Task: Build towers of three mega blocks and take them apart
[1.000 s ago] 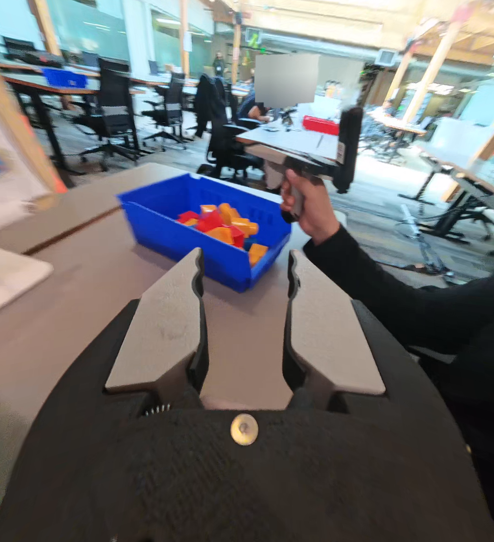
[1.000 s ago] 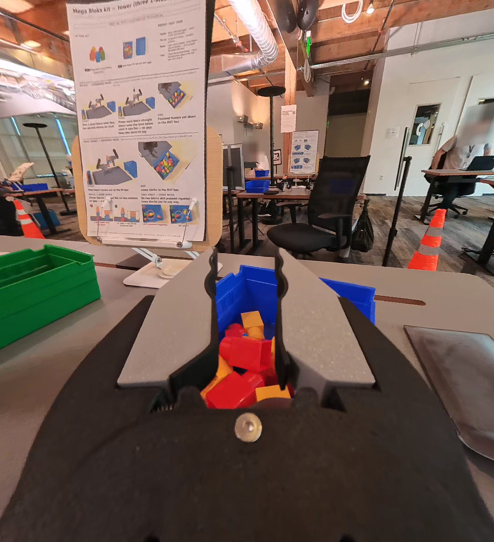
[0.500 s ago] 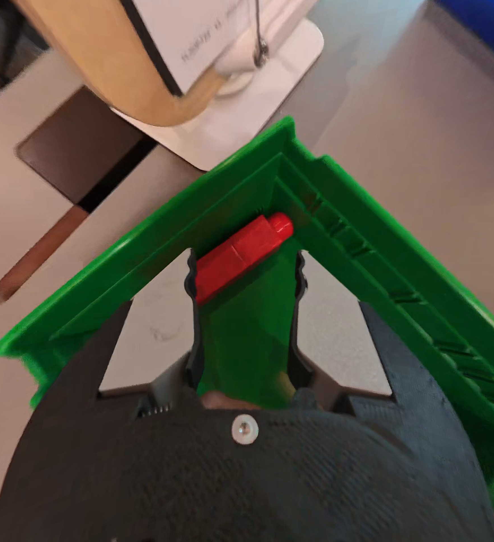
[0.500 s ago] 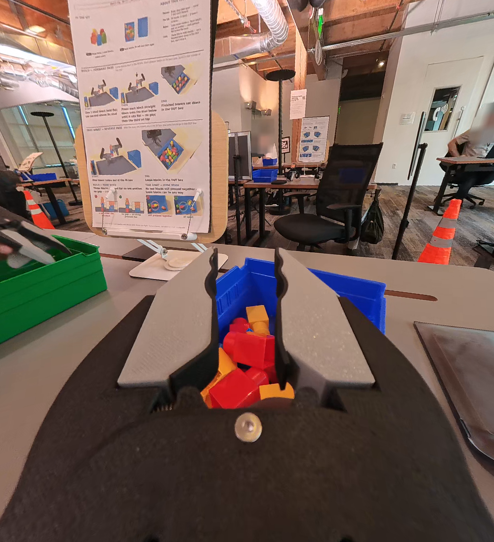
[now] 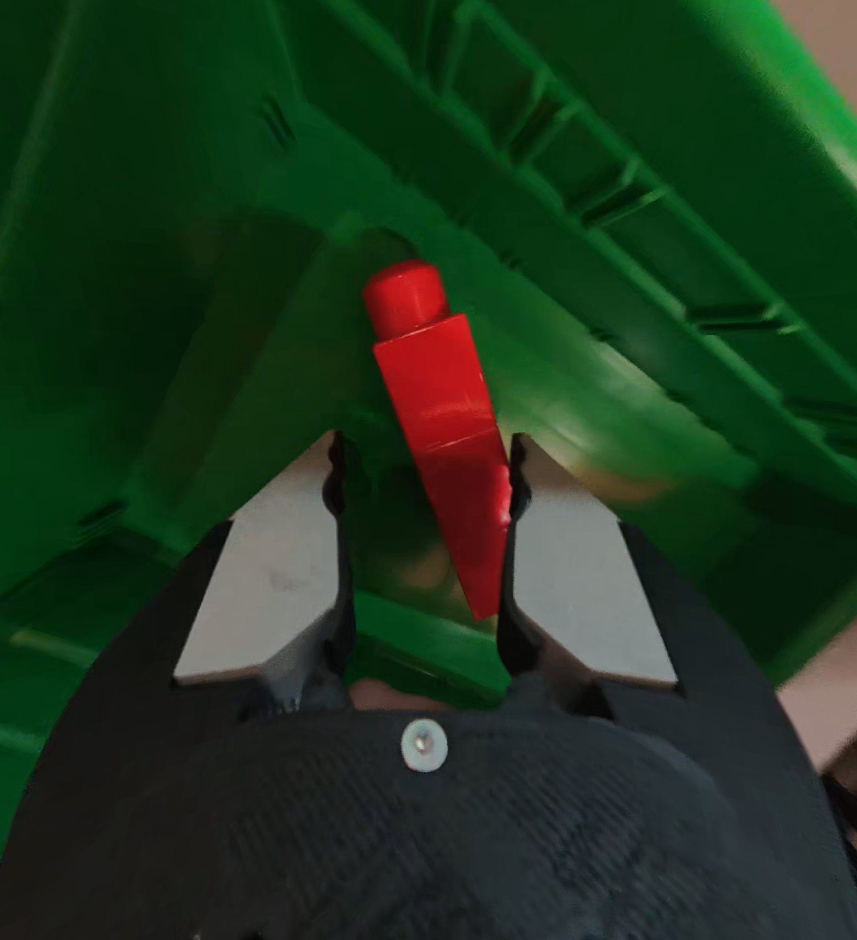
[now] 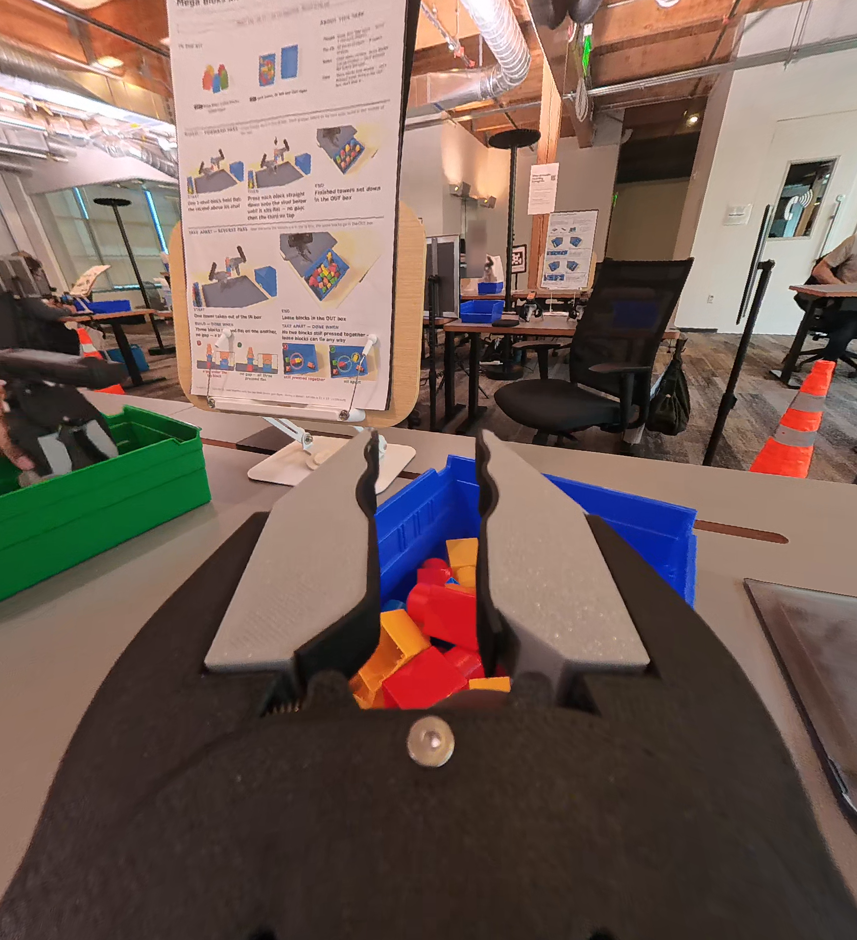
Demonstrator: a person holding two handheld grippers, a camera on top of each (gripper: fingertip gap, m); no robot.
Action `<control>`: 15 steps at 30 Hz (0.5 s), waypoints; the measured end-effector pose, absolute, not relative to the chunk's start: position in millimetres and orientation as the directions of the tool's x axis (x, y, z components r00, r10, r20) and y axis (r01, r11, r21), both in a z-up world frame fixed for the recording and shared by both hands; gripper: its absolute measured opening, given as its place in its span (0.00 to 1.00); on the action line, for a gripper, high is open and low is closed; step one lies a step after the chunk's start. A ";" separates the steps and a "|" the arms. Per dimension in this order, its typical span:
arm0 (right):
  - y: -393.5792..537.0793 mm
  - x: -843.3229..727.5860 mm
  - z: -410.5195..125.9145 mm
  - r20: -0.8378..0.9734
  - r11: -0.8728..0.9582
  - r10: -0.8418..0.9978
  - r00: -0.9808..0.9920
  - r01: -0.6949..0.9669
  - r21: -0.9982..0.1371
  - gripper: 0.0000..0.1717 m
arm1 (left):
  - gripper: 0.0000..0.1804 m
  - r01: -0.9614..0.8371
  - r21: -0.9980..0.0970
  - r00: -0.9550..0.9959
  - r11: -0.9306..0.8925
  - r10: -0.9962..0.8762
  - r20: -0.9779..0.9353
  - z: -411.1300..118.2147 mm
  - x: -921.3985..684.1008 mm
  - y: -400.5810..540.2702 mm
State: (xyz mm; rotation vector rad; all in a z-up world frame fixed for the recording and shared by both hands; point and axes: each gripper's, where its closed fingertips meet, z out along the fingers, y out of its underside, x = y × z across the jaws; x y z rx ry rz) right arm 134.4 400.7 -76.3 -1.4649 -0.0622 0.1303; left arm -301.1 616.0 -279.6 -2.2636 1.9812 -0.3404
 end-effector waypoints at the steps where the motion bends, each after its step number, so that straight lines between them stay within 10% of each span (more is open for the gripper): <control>1: 399.9 134.8 -75.6 -0.043 0.104 0.130 0.991 -0.057 -0.993 0.20 | 0.36 -0.959 -0.251 0.118 -0.133 -0.990 0.075 -278.9 -300.6 614.5; 15: 396.2 118.1 -69.1 -0.088 0.125 0.248 0.965 -0.122 -0.985 0.21 | 0.19 -0.875 -0.366 0.401 -0.316 -0.897 -0.184 -269.6 -322.2 629.0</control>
